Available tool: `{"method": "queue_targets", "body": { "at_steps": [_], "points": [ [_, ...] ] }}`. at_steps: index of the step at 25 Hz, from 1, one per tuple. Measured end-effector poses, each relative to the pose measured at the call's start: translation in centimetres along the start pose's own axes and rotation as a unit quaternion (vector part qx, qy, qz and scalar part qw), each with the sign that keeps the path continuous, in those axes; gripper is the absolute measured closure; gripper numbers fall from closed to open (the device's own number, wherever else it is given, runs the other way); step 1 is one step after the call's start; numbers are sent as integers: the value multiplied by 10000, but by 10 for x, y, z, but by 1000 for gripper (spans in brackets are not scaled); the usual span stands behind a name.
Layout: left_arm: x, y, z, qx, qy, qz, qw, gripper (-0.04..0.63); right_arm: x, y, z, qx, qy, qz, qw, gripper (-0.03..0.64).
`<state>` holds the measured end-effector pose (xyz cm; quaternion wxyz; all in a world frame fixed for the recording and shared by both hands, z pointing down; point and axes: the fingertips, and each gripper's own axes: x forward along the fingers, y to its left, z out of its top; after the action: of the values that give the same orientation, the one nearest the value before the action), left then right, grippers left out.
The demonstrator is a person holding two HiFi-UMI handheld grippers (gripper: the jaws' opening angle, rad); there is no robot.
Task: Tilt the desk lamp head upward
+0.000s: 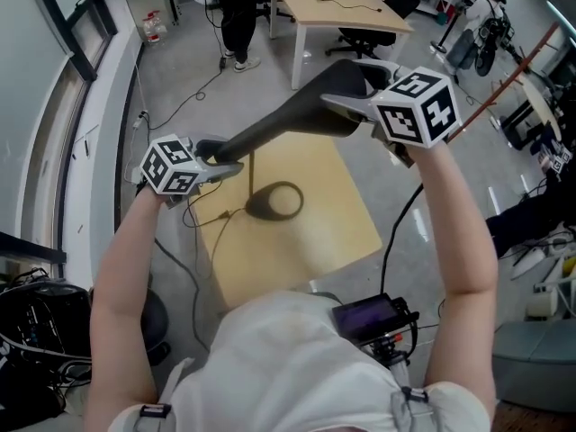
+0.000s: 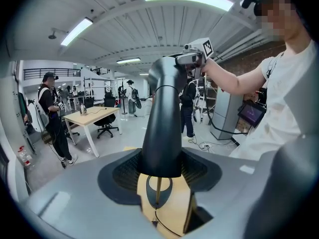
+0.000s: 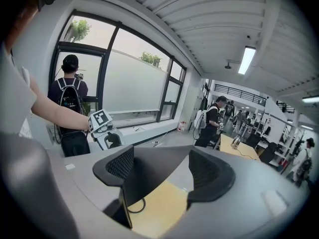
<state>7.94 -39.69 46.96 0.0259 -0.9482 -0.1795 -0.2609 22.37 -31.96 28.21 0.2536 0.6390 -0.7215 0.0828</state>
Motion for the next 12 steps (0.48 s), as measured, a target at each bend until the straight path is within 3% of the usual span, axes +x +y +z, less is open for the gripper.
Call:
{"method": "queue_targets", "body": {
  "at_steps": [12],
  "points": [
    [7, 5, -5, -101, -39, -47, 9999, 370, 9, 7, 24, -417, 105, -90, 9990, 261]
  ]
}}
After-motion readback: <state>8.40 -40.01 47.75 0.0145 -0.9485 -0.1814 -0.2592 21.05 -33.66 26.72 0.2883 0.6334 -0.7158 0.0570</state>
